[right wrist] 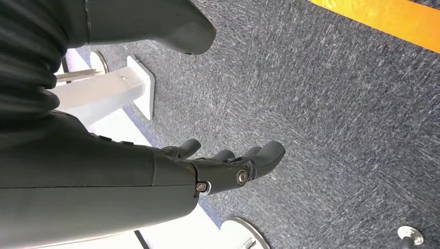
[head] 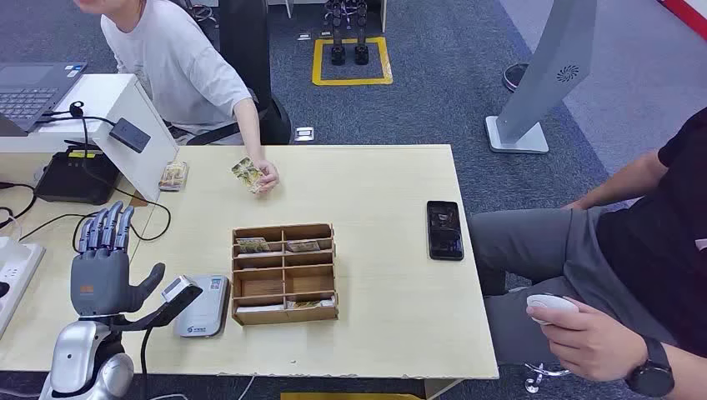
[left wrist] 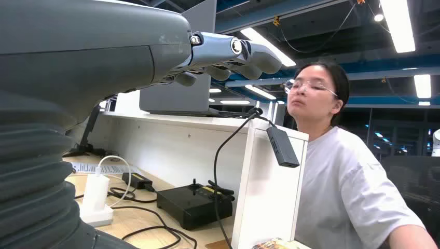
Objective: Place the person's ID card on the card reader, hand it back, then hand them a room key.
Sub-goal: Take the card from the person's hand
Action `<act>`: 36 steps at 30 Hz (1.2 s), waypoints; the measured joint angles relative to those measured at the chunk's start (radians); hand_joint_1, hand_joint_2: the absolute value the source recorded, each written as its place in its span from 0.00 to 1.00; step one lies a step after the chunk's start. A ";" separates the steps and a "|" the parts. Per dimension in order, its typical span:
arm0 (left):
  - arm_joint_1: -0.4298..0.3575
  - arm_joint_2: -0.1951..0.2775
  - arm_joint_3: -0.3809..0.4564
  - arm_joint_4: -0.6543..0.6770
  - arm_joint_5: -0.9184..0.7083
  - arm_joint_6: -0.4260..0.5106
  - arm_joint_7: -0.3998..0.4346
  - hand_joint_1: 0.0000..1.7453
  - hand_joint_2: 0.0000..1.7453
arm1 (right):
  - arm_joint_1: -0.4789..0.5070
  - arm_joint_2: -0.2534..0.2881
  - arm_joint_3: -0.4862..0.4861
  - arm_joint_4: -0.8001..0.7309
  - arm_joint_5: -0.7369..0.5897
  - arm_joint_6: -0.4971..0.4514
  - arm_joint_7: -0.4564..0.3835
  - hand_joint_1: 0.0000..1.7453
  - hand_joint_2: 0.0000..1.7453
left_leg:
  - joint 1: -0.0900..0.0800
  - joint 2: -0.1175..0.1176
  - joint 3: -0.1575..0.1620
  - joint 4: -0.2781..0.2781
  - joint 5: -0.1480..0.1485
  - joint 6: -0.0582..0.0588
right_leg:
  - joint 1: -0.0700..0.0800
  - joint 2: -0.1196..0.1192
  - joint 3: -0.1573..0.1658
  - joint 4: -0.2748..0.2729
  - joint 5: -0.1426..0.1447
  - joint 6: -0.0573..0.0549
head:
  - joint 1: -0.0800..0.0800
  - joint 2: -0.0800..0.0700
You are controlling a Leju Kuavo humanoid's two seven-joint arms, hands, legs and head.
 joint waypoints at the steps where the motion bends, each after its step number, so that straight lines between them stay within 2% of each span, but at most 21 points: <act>1: 0.000 0.000 0.000 0.000 0.000 0.000 0.000 0.00 1.00 | 0.000 0.000 0.000 0.000 0.000 0.000 0.000 0.00 1.00 | 0.000 0.000 0.000 0.000 0.000 0.000 | 0.000 0.000 0.000 0.000 0.000 0.000 | 0.000 0.000; 31: 0.000 0.000 0.000 0.000 0.002 -0.001 -0.002 0.00 1.00 | 0.000 0.000 0.000 0.000 0.002 0.001 0.001 0.00 1.00 | 0.000 0.000 0.000 0.000 0.000 0.000 | 0.000 0.000 0.000 0.000 0.000 0.000 | 0.000 0.000; 32: 0.000 0.000 0.000 0.000 0.002 -0.002 -0.002 0.21 1.00 | 0.000 0.000 0.000 0.000 0.003 0.001 0.001 0.00 1.00 | 0.000 0.000 0.000 0.000 0.000 0.000 | 0.000 0.000 0.000 0.000 0.000 0.000 | 0.000 0.000; 35: 0.000 0.000 0.000 0.000 0.011 -0.009 -0.003 0.96 1.00 | 0.000 0.000 0.000 0.000 0.004 0.000 0.000 0.00 1.00 | 0.000 0.000 0.000 0.000 0.000 0.000 | 0.000 0.000 0.000 0.000 0.000 0.000 | 0.000 0.000; 36: 0.000 0.000 0.000 0.000 0.018 -0.013 -0.004 1.00 1.00 | 0.000 0.000 0.000 0.000 0.004 0.000 -0.001 0.00 1.00 | 0.000 0.000 0.000 0.000 0.000 0.000 | 0.000 0.000 0.000 0.000 0.000 0.000 | 0.000 0.000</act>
